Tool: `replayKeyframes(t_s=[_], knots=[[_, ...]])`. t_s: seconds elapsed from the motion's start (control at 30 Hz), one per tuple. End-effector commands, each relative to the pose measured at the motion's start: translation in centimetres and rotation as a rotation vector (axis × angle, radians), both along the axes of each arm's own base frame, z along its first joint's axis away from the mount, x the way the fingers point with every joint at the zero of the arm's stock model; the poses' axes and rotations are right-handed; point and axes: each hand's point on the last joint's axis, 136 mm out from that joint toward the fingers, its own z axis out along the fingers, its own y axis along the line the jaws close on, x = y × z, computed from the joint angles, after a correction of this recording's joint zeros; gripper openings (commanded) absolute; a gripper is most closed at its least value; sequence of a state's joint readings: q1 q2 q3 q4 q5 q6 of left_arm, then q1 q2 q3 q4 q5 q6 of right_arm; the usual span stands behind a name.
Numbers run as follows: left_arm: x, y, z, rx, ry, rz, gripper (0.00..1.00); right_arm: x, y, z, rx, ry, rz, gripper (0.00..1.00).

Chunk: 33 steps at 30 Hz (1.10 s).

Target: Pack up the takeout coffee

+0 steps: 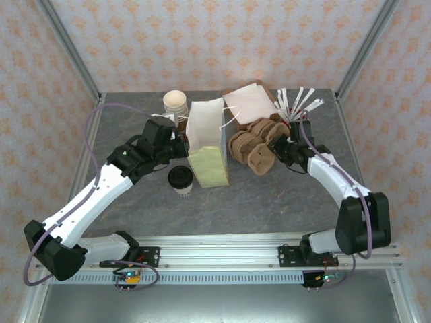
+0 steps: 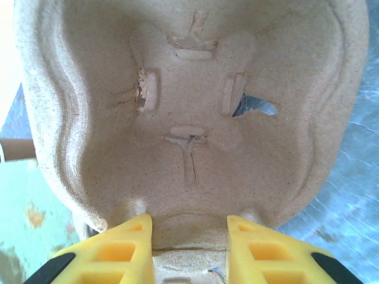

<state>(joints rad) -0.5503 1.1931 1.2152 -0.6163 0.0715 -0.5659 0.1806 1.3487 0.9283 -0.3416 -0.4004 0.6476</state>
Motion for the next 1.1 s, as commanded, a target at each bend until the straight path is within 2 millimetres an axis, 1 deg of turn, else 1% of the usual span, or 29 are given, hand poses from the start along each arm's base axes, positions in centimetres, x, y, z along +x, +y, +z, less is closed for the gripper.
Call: replayKeyframes(t_s=[0.0,0.1,0.17,0.2,0.27,0.3,0.4,0.5,0.67,0.73,0.8,0.93,1.07], knots=[[-1.0,-0.5,1.4,-0.017,-0.028,-0.042,0.01,-2.6,-0.3,2.4,-0.073,-0.004,0.095,0.3],[-1.5,-1.5,1.6,-0.055,-0.021,-0.061,0.02,-4.4,-0.6,4.4,-0.117,-0.006,0.159,0.3],[-1.7,-2.0,1.7,-0.08,-0.022,-0.065,0.03,-5.1,-1.0,5.7,-0.16,-0.008,0.187,0.3],[-1.9,-2.4,1.7,-0.095,-0.021,-0.07,0.04,-5.5,-1.1,7.0,-0.177,-0.032,0.2,0.3],[-2.0,-3.2,1.6,-0.131,-0.012,-0.082,0.04,-5.9,-1.5,8.9,-0.21,-0.059,0.213,0.3],[-2.1,-3.6,1.4,-0.151,-0.003,-0.087,0.04,-5.9,-1.6,10.0,-0.224,-0.078,0.219,0.3],[-2.3,-4.7,1.0,-0.191,0.021,-0.1,0.04,-5.8,-1.9,12.4,-0.254,-0.122,0.229,0.3],[-2.6,-5.7,1.0,-0.217,0.027,-0.108,0.04,-5.5,-2.0,14.7,-0.272,-0.177,0.233,0.3],[-3.1,-6.7,1.2,-0.275,0.032,-0.095,0.05,-5.7,-2.1,18.2,-0.307,-0.23,0.26,0.3],[-3.4,-7.3,1.0,-0.293,0.039,-0.095,0.07,-5.4,-2.1,19.2,-0.322,-0.235,0.274,0.3],[-3.8,-7.9,0.7,-0.302,0.042,-0.097,0.09,-5.5,-2.0,20.8,-0.325,-0.263,0.288,0.3],[-4.4,-9.1,0.8,-0.309,0.044,-0.122,0.12,-5.5,-1.5,23.5,-0.317,-0.324,0.305,0.3],[-4.9,-9.9,1.1,-0.312,0.042,-0.142,0.14,-5.6,-0.1,25.9,-0.295,-0.387,0.348,0.3]])
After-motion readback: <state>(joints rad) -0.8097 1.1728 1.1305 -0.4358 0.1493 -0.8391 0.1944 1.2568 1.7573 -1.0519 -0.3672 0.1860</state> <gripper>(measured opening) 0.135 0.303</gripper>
